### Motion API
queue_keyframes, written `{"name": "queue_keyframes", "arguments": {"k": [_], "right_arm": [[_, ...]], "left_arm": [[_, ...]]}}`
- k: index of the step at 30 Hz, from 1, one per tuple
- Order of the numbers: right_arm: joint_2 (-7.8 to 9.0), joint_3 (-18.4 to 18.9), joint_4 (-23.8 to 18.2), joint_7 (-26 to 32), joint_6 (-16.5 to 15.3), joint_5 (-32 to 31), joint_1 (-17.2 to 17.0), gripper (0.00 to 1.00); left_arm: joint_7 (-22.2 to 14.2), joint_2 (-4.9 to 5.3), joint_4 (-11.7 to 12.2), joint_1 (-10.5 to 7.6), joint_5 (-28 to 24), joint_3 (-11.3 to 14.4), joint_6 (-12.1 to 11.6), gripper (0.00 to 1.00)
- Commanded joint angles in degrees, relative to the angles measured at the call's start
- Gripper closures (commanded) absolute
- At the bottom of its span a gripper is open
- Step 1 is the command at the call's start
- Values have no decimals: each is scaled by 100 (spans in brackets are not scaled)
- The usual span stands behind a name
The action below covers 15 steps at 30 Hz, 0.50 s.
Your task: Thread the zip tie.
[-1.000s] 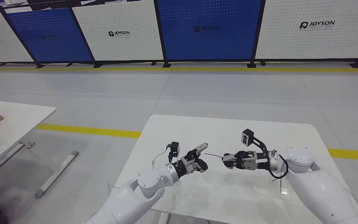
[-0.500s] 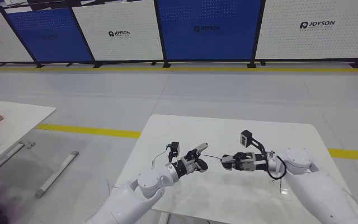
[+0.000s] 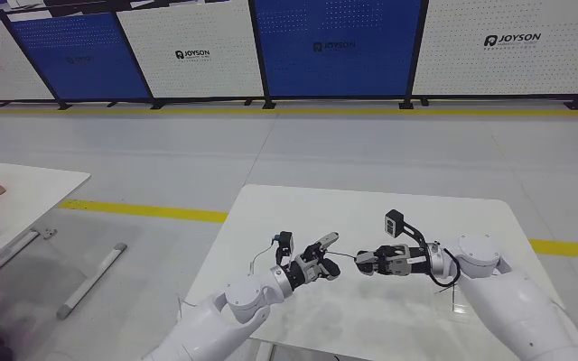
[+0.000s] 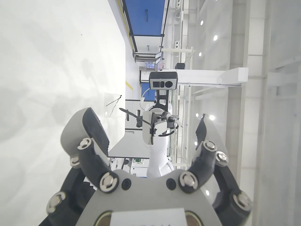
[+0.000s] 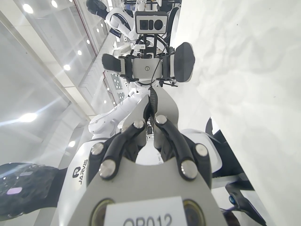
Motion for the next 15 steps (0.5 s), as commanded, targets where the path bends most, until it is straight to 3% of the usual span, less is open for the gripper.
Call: {"name": "queue_keyframes", "arguments": {"k": [1, 8, 10, 11, 12, 15], "right_arm": [[0, 0, 0, 0, 0, 0, 0, 100], [0, 0, 0, 0, 0, 0, 0, 100], [0, 0, 0, 0, 0, 0, 0, 100], [0, 0, 0, 0, 0, 0, 0, 100], [0, 0, 0, 0, 0, 0, 0, 100], [0, 0, 0, 0, 0, 0, 0, 100]], "left_arm": [[18, -29, 39, -2, 41, 57, -94, 0], [-107, -117, 227, -98, -31, 157, -234, 0], [-186, -129, 266, -112, -66, 148, -217, 27], [-217, -132, 280, -116, -78, 140, -209, 32], [-240, -136, 288, -117, -84, 133, -205, 50], [-311, -148, 308, -117, -93, 114, -202, 53]]}}
